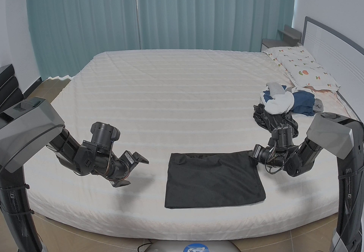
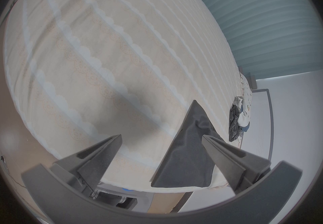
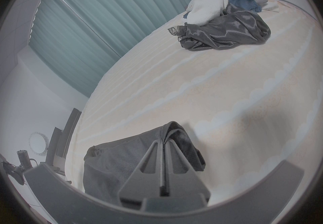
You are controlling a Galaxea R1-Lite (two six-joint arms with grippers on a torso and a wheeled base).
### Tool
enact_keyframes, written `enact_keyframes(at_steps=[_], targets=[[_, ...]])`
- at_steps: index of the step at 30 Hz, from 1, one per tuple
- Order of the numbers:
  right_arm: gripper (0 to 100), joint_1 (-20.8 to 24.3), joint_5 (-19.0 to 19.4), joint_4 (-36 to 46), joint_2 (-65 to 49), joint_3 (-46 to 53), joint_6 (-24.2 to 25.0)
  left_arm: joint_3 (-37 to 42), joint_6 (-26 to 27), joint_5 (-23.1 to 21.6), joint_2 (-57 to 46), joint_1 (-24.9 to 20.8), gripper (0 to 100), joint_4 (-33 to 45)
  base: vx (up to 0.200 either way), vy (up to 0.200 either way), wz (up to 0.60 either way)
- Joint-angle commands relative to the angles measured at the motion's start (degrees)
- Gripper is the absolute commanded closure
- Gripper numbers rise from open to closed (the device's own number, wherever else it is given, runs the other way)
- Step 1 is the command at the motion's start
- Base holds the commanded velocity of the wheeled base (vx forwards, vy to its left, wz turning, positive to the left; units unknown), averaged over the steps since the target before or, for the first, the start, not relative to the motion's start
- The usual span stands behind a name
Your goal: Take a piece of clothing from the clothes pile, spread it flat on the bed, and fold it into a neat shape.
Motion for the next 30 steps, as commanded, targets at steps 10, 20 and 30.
enact_keyframes(at_steps=[10,20,30], targets=[[100,-1.14,-1.68,-0.24,0.15,-0.81,3.37,0.00,-0.02,-0.01,0.08,0.01,0,-0.01,0.000,0.000,0.00],[100,-2.55,-1.77,-0.24,1.12,-0.81,4.60,0.00,-0.02,-0.01,0.08,0.01,0,-0.01,0.000,0.000,0.00],[0,-2.19,-1.68,-0.50,1.12,-0.90,5.48,0.00,-0.02,-0.01,0.08,0.01,0,-0.01,0.000,0.000,0.00]])
